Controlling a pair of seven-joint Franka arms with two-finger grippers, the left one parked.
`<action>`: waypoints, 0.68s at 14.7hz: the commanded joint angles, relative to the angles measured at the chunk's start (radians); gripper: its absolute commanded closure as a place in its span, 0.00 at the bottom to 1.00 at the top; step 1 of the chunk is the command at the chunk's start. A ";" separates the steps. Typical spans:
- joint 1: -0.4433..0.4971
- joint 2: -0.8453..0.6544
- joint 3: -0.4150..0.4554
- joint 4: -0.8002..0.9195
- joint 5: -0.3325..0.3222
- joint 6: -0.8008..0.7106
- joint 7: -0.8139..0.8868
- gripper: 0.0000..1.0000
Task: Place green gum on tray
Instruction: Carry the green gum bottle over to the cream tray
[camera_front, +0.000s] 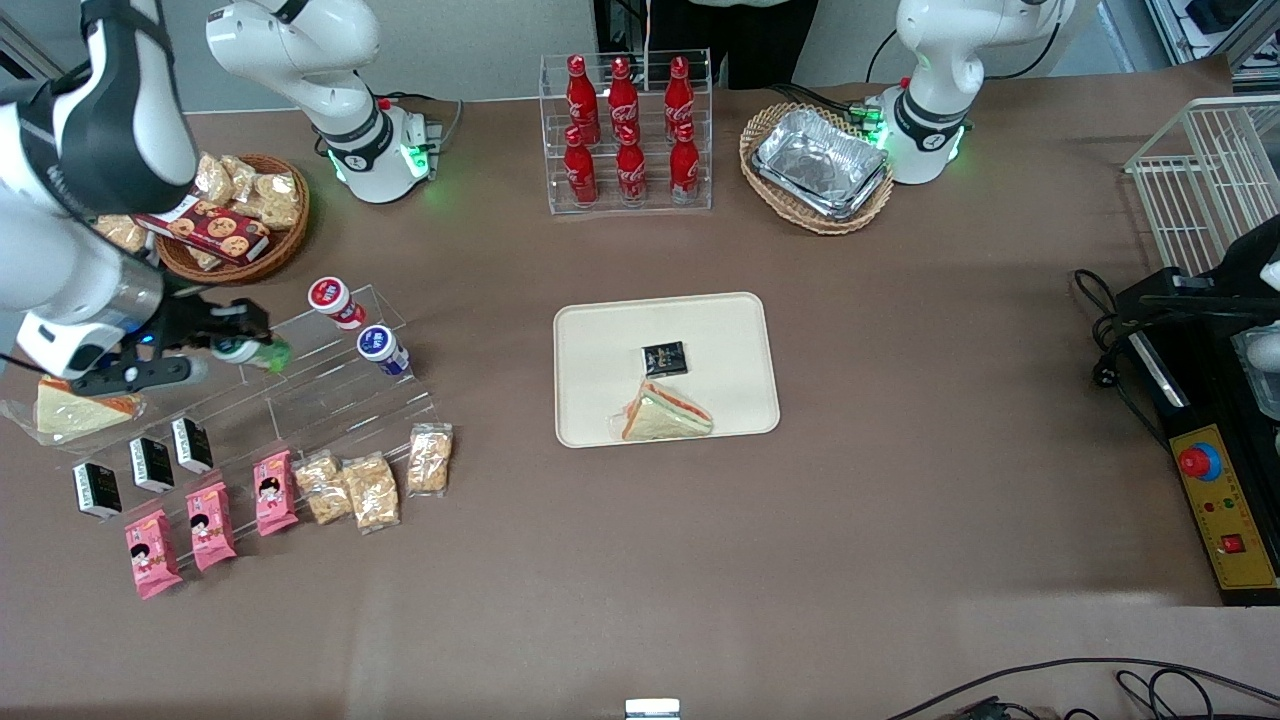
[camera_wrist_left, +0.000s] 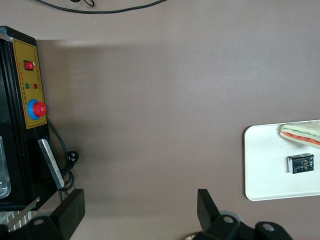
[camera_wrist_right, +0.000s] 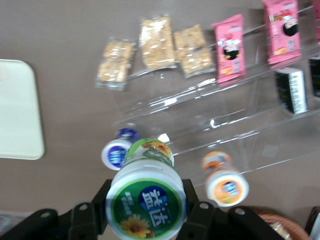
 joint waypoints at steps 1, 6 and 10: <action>0.152 0.005 0.002 0.056 0.049 -0.058 0.221 0.68; 0.419 0.008 0.007 -0.014 0.095 0.086 0.510 0.68; 0.570 0.033 0.005 -0.197 0.157 0.379 0.611 0.68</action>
